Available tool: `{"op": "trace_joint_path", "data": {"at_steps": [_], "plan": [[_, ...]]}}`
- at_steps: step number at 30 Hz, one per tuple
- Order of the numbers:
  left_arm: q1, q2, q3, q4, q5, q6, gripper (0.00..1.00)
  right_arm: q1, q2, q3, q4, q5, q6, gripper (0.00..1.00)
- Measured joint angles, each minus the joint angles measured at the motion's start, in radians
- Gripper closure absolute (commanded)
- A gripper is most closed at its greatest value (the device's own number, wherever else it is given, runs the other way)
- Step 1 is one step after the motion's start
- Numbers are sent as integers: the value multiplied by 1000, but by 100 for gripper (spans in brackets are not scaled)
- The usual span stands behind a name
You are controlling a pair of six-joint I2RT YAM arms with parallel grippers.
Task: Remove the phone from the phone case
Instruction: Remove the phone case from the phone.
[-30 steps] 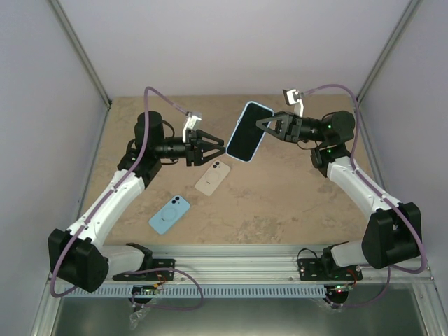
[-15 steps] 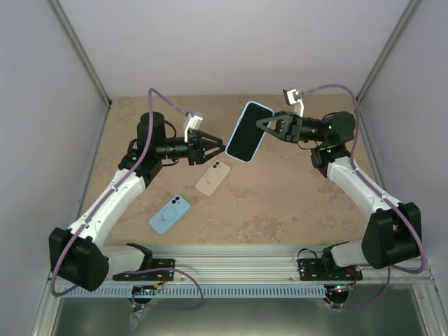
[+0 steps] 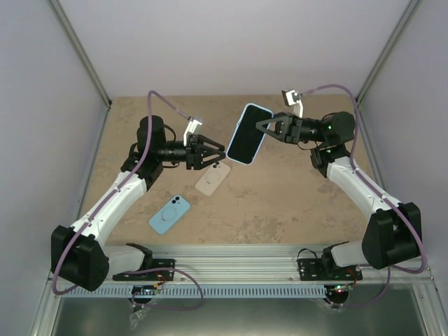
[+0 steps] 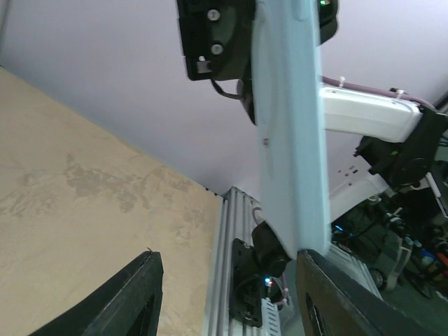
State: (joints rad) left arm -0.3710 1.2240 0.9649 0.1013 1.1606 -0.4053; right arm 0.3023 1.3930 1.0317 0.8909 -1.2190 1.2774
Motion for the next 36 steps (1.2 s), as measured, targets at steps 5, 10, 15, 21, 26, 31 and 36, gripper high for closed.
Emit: {"op": "trace_joint_path", "data": {"at_steps": [5, 10, 15, 21, 26, 31, 36], "plan": [[-3, -3, -5, 58, 50, -44, 45, -1, 0, 0, -2, 6, -2, 100], [-7, -5, -6, 101, 72, -72, 48, -1, 0, -1, -2, 14, -6, 99], [-9, -5, -5, 87, 44, -61, 56, -1, 0, -1, -3, 19, -6, 99], [-9, -5, 18, 10, -13, -8, 59, -5, 0, -5, -6, 27, -9, 99], [-12, -5, 23, -30, -61, 25, 63, -10, 1, -11, -11, 38, -21, 99], [-14, -5, 27, -53, -106, 47, 65, -14, 4, -13, -16, 47, -27, 99], [-14, -2, 31, -69, -144, 50, 66, -16, 4, -13, -11, 50, -23, 99]]}}
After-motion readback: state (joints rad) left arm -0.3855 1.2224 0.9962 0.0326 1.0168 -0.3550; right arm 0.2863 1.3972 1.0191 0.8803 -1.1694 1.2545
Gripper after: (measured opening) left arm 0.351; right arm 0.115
